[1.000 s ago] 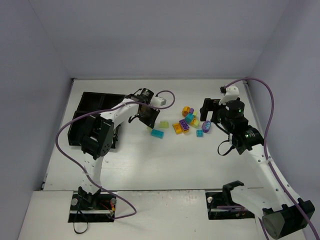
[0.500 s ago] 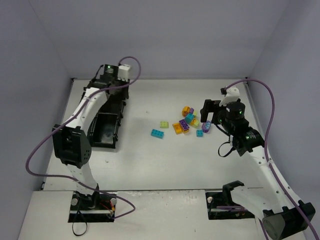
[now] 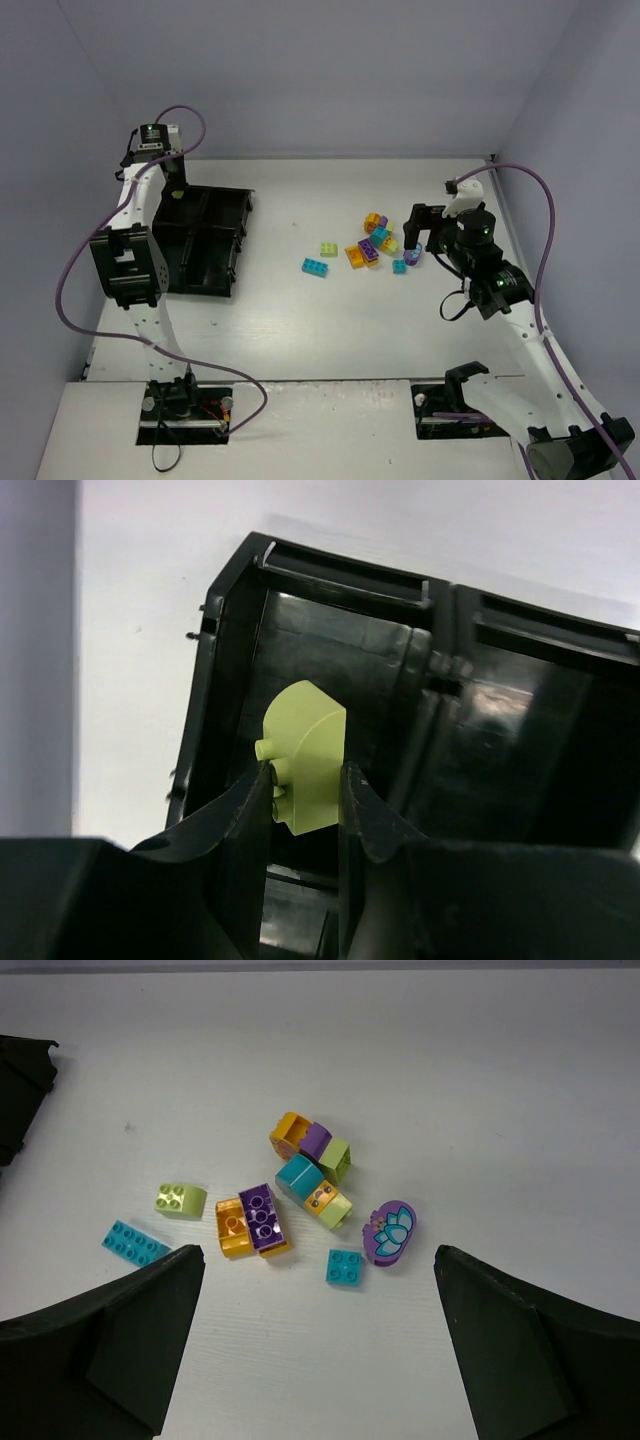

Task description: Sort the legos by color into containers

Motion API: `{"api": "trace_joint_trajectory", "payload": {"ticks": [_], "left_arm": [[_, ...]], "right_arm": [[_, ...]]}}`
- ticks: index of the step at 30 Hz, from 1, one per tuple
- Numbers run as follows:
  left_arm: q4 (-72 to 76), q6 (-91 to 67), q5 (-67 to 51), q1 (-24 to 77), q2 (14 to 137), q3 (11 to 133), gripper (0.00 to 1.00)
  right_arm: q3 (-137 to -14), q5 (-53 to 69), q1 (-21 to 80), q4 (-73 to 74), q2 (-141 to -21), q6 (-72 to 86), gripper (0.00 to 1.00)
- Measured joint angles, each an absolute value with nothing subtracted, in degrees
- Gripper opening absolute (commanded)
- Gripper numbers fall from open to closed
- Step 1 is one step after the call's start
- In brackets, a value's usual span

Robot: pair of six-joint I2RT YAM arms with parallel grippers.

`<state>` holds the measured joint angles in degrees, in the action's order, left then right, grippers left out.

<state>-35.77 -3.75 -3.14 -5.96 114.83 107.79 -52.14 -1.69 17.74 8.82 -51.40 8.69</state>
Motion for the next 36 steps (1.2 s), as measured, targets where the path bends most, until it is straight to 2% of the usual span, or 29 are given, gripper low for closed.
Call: {"api": "trace_joint_trajectory", "payload": {"ticks": [3, 6, 7, 8, 11, 15, 24, 27, 31, 36], "left_arm": [[-35.92, -3.97, -3.09, -6.74, 119.11, 109.45, 0.05], [-36.03, -4.32, -3.01, -6.92, 122.72, 111.15, 0.13], [-36.05, -4.49, -2.96, -7.01, 123.68, 111.53, 0.17], [-36.12, -4.64, -2.94, -7.09, 124.36, 111.79, 0.25], [-36.10, -5.04, -2.94, -7.16, 125.16, 111.98, 0.39], [-36.16, -5.65, -3.18, -7.33, 125.16, 113.56, 0.49], [-37.19, -7.75, -5.76, -5.58, 121.84, 114.28, 0.54], [-37.30, -7.97, -6.20, -0.91, 117.64, 111.39, 0.56], [-36.99, -7.90, -8.19, 11.77, 113.43, 109.54, 0.60], [-36.18, -6.57, -11.64, 26.79, 114.74, 109.16, 0.63]], "right_arm": [[-52.03, -1.72, 17.74, 9.43, -50.83, 8.71, 0.96], [-51.96, -1.76, 17.74, 10.31, -50.33, 8.71, 0.96], [-51.96, -1.76, 17.74, 10.55, -50.22, 8.71, 0.96], [-51.94, -1.76, 17.74, 10.72, -50.15, 8.69, 0.96], [-51.94, -2.02, 17.74, 11.07, -50.13, 8.69, 0.96], [-51.94, -2.24, 17.74, 11.42, -50.13, 8.49, 0.97], [-51.94, -2.98, 17.74, 11.57, -50.19, 8.05, 0.97], [-51.94, -3.66, 17.74, 11.60, -50.19, 7.99, 0.97], [-51.94, -4.49, 17.74, 11.62, -50.19, 7.62, 0.97], [-51.77, -5.08, 17.74, 11.66, -50.06, 7.46, 0.98]]}}
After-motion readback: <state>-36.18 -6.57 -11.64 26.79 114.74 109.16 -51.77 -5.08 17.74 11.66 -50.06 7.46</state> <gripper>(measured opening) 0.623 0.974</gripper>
